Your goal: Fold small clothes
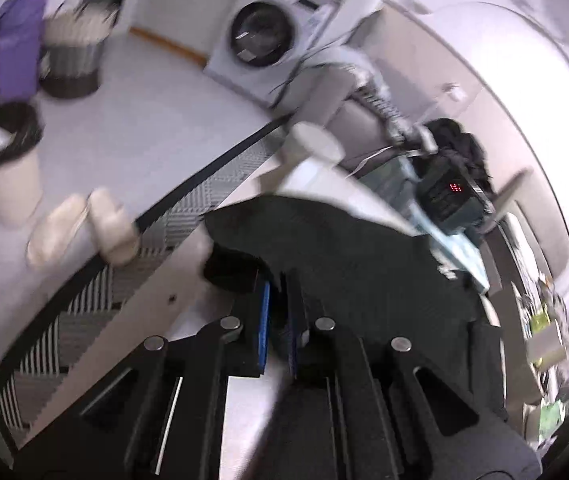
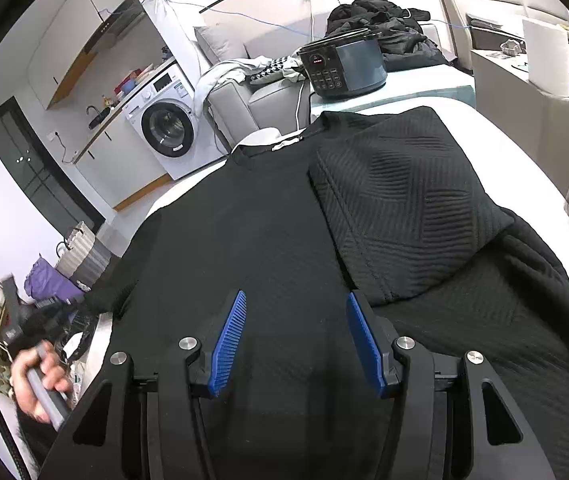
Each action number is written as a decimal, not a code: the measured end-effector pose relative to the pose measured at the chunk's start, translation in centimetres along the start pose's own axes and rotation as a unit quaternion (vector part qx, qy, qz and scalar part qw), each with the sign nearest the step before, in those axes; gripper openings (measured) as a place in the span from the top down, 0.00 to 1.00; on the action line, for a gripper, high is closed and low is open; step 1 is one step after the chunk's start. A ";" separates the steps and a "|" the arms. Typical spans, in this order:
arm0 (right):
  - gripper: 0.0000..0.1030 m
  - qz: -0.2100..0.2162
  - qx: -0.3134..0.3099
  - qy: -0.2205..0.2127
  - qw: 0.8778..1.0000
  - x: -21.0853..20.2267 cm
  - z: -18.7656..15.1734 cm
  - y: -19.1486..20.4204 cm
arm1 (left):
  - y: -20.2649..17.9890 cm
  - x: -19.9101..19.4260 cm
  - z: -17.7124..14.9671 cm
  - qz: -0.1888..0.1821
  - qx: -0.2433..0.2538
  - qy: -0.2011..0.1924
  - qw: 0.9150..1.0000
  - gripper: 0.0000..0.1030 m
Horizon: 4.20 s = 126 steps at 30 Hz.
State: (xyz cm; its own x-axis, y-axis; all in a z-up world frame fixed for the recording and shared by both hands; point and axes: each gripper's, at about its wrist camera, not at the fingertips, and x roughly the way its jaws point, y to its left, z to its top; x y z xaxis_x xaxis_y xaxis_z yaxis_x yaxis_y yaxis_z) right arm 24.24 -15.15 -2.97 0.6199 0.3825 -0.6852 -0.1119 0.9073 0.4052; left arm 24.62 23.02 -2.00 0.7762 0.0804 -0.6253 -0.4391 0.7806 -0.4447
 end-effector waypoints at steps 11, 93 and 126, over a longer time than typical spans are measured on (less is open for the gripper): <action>0.48 -0.014 0.021 -0.015 1.000 -1.8 -0.3 -1.9 | -20.6 6.2 -10.7 -0.171 0.203 0.184 0.946 0.86; 0.17 -0.116 -0.036 0.043 0.992 -14.9 -12.0 -8.7 | 5.1 -20.1 -20.4 0.003 0.230 0.173 0.958 0.14; 0.17 -0.133 -0.055 0.015 0.990 -22.8 -17.9 -11.3 | 8.5 -28.2 -26.3 0.029 0.254 0.168 0.952 0.97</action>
State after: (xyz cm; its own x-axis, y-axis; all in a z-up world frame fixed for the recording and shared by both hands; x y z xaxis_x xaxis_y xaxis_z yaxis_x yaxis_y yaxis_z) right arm -2.53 -31.02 -2.78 0.6153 0.1318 -0.7772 -0.0329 0.9894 0.1417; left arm -12.92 11.02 -5.02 0.5306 -0.0041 -0.8476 -0.1357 0.9867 -0.0897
